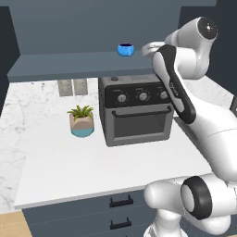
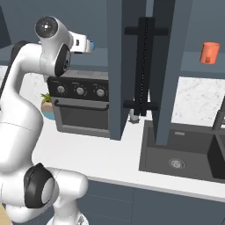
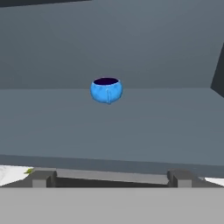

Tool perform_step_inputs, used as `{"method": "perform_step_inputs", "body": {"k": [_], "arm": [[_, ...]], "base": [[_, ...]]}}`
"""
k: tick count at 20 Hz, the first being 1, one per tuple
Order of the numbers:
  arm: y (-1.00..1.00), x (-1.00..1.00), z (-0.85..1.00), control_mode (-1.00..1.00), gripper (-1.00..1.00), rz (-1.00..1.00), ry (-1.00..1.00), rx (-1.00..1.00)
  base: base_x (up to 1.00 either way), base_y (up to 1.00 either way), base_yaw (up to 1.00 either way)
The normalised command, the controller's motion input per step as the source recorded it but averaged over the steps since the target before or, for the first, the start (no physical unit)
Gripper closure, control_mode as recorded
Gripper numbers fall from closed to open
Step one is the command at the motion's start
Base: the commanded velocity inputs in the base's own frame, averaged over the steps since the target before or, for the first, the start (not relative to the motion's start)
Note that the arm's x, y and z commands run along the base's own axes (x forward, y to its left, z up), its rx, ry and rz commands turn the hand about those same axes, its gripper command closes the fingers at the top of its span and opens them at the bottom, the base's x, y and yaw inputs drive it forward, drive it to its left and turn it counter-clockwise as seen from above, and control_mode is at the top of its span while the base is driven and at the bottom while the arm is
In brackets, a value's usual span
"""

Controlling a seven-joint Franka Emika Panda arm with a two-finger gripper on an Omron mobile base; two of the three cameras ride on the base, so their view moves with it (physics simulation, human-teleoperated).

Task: Gather all objects into one cabinet and sort the glasses and bowls to opposite sides.

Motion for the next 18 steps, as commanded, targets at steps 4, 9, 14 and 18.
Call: {"method": "perform_step_inputs", "body": {"k": [4,9,14,18], "arm": [[0.0,0.39,-0.02,-1.0,-1.0,0.0,-0.01,0.0],[0.0,0.35,0.0,-1.0,-1.0,0.0,0.0,0.0],[0.0,0.24,0.0,-1.0,-1.0,0.0,0.0,0.0],[0.0,0.25,0.0,-1.0,-1.0,0.0,0.0,0.0]], "base": [[0.0,0.0,0.0],[0.0,0.0,0.0],[0.0,0.0,0.0],[0.0,0.0,0.0]]}}
